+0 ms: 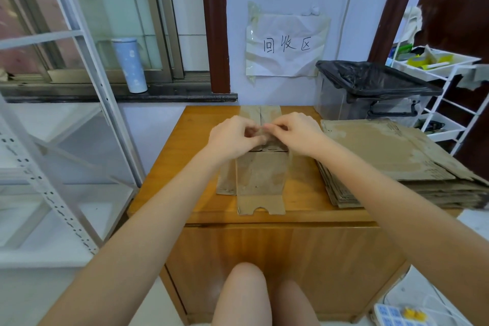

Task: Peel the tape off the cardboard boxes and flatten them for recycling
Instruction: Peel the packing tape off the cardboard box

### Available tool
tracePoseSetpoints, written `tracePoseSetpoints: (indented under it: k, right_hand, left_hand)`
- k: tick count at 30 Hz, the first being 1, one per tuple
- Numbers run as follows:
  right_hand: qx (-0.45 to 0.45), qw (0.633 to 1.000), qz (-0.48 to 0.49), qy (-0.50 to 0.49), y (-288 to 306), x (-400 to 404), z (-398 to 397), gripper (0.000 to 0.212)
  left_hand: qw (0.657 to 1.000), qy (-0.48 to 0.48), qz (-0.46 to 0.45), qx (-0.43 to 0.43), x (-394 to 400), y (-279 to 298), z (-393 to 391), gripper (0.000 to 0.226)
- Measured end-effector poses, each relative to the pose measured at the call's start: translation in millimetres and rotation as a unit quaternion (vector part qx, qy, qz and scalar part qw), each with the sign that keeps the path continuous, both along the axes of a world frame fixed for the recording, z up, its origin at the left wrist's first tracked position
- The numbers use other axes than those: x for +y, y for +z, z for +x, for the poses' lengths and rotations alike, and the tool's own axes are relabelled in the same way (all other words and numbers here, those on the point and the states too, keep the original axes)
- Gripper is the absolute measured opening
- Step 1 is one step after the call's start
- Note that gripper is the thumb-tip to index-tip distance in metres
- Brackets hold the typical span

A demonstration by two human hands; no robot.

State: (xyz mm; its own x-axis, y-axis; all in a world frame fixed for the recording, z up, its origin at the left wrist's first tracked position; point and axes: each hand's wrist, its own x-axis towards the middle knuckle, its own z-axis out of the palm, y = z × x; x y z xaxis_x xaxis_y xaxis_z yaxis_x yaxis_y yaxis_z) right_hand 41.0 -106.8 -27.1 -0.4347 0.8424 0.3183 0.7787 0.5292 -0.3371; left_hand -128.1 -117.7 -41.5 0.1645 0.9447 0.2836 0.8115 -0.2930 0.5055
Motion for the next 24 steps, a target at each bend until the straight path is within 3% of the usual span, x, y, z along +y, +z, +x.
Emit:
tracePoseSetpoints:
  k: [5, 8, 10, 17, 20, 24]
  right_hand:
    - [0.118, 0.984, -0.125, 0.052, -4, 1, 30, 0.032]
    - [0.148, 0.985, -0.091, -0.001, -21, 0, 44, 0.059]
    - [0.139, 0.985, -0.096, -0.014, -31, -2, 45, 0.06]
    - [0.066, 0.989, -0.116, 0.059, -15, 2, 53, 0.017]
    - [0.021, 0.992, -0.109, 0.057, 4, 5, 60, 0.015]
    - [-0.019, 0.999, -0.01, 0.046, 19, 5, 50, 0.018]
  left_hand:
    - [0.994, 0.041, 0.075, 0.075, 1, 1, 11, 0.014]
    - [0.992, 0.036, 0.083, 0.088, 1, 2, 10, 0.014]
    - [0.991, 0.032, 0.094, 0.092, 2, 0, 11, 0.018]
    - [0.989, 0.023, 0.106, 0.101, 4, -2, 5, 0.015]
    - [0.987, 0.017, 0.117, 0.112, 3, -4, 8, 0.016]
    - [0.981, 0.026, 0.134, 0.141, 2, -4, 10, 0.019]
